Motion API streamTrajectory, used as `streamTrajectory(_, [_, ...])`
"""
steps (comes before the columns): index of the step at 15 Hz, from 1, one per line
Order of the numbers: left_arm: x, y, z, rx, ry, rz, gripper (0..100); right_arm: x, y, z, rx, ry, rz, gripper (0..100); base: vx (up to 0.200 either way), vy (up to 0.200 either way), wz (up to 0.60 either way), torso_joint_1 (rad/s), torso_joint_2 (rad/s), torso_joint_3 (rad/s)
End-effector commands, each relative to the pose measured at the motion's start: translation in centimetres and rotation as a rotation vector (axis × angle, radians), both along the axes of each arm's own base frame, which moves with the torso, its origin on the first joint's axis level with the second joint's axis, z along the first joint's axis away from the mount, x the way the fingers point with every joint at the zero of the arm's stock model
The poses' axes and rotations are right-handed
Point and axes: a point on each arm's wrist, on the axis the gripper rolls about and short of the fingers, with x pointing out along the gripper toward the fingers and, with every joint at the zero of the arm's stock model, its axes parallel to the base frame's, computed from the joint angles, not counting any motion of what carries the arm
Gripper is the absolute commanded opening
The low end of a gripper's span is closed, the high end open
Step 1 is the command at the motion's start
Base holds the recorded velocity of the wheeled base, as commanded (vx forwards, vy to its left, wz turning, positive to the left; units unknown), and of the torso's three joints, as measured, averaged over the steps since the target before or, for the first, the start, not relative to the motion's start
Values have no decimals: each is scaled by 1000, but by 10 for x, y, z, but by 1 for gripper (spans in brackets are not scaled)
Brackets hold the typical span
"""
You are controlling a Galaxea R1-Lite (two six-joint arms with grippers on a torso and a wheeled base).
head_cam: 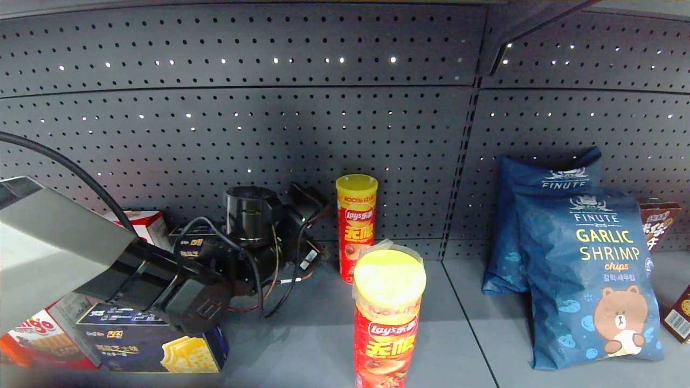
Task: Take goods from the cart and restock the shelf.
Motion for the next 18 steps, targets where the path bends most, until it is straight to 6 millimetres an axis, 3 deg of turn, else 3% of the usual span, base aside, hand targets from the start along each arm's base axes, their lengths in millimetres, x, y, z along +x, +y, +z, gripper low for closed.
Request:
streamTrajectory(1, [-7, 21, 29, -41, -60, 44, 100, 0, 0, 0, 0, 3, 0, 100, 0, 0, 0, 0, 0, 0])
streamTrajectory(3, [-14, 30, 36, -64, -66, 64, 100, 0, 0, 0, 0, 1, 1, 100, 0, 0, 0, 0, 0, 0])
streamTrajectory(6, [-56, 65, 80, -236, -134, 144, 100, 0, 0, 0, 0, 1, 1, 100, 0, 0, 0, 0, 0, 0])
streamTrajectory(8, [-83, 81, 91, -289, -151, 172, 100, 0, 0, 0, 0, 3, 1, 100, 0, 0, 0, 0, 0, 0])
streamTrajectory(9, [-111, 94, 94, -323, -167, 193, 100, 0, 0, 0, 0, 1, 1, 100, 0, 0, 0, 0, 0, 0])
streamTrajectory(12, [-167, 117, 90, -407, -197, 228, 100, 0, 0, 0, 0, 3, 1, 100, 0, 0, 0, 0, 0, 0])
streamTrajectory(15, [-197, 130, 94, -574, -240, 255, 100, 0, 0, 0, 0, 1, 1, 100, 0, 0, 0, 0, 0, 0])
streamTrajectory(18, [-235, 141, 60, -576, -208, 284, 100, 0, 0, 0, 0, 1, 1, 100, 0, 0, 0, 0, 0, 0])
